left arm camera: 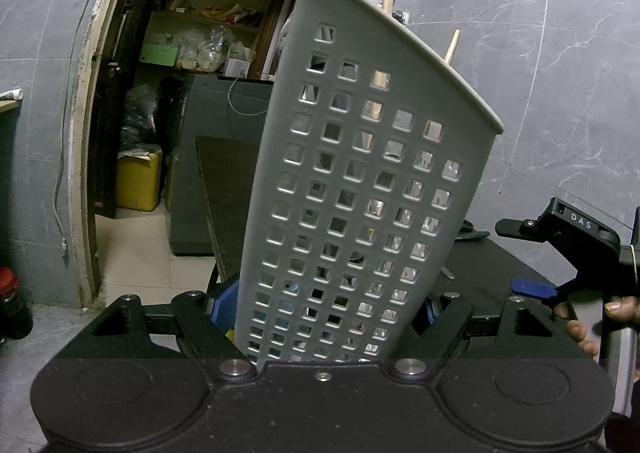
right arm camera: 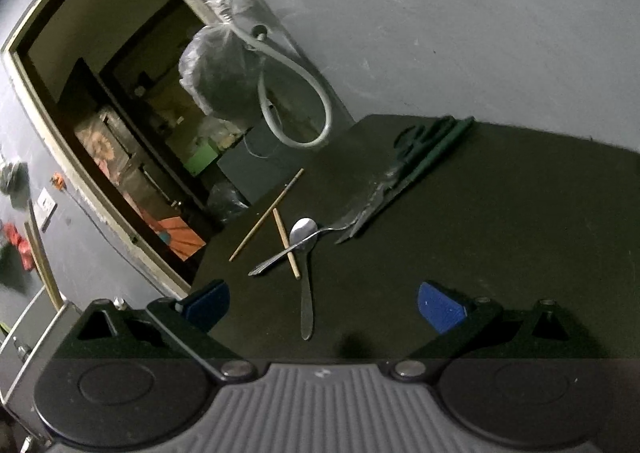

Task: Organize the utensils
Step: 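Move the right tool back over the utensils on the table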

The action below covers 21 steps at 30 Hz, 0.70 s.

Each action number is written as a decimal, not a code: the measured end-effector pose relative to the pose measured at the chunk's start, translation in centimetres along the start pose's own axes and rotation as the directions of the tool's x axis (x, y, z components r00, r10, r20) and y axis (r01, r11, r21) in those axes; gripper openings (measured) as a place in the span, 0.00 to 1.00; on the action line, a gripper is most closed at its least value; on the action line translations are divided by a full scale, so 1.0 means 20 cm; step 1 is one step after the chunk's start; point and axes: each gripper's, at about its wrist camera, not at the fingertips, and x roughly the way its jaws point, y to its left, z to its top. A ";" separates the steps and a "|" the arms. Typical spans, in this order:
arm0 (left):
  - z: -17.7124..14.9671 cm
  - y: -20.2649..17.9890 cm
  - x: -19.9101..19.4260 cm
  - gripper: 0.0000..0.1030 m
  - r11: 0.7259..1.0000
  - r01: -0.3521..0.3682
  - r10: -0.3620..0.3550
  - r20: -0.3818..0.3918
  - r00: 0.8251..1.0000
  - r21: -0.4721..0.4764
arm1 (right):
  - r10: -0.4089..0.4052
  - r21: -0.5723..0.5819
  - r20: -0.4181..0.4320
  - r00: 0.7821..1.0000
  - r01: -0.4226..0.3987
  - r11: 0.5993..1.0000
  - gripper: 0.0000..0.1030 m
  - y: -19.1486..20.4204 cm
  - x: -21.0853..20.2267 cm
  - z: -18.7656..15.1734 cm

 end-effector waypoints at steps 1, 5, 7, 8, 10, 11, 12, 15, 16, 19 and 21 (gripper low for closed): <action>0.00 0.00 0.00 0.79 1.000 0.000 0.000 -0.001 1.000 0.001 | 0.001 0.000 0.004 1.000 -0.001 1.000 1.00 0.00 0.00 0.00; 0.01 0.00 0.00 0.79 1.000 -0.001 0.001 -0.003 1.000 0.000 | -0.007 -0.027 0.011 1.000 0.007 1.000 1.00 0.02 0.00 0.00; 0.01 0.00 0.00 0.79 1.000 -0.001 0.001 -0.004 1.000 0.000 | -0.019 -0.064 -0.003 1.000 0.019 0.998 1.00 0.05 0.03 0.02; 0.01 0.00 0.00 0.80 1.000 -0.001 0.001 -0.003 1.000 0.000 | -0.030 -0.077 -0.011 0.999 0.029 0.997 1.00 0.06 0.03 0.02; 0.01 0.00 0.00 0.80 1.000 -0.001 0.001 -0.004 1.000 0.001 | -0.041 -0.085 -0.032 0.999 0.038 0.996 1.00 0.07 0.04 0.04; 0.01 0.00 0.00 0.80 1.000 -0.001 0.001 -0.004 1.000 0.001 | -0.046 -0.081 -0.048 0.998 0.042 0.996 1.00 0.07 0.06 0.06; 0.01 0.00 0.00 0.80 1.000 -0.001 0.001 -0.004 1.000 0.001 | -0.054 -0.076 -0.065 0.996 0.049 0.996 1.00 0.08 0.07 0.08; 0.01 0.00 0.00 0.80 1.000 -0.002 0.002 -0.004 1.000 0.001 | -0.086 -0.095 -0.089 0.992 0.078 0.992 1.00 0.11 0.09 0.14; 0.01 0.00 0.00 0.80 1.000 -0.002 0.002 -0.004 1.000 0.000 | -0.095 -0.111 -0.087 0.992 0.085 0.990 1.00 0.13 0.10 0.17; 0.01 0.00 0.00 0.80 1.000 -0.002 0.002 -0.004 1.000 0.001 | -0.115 -0.152 -0.067 0.991 0.104 0.983 1.00 0.18 0.13 0.25; 0.01 0.00 0.00 0.80 1.000 -0.001 0.001 -0.004 1.000 0.001 | -0.115 -0.179 -0.039 0.993 0.106 0.978 1.00 0.21 0.17 0.31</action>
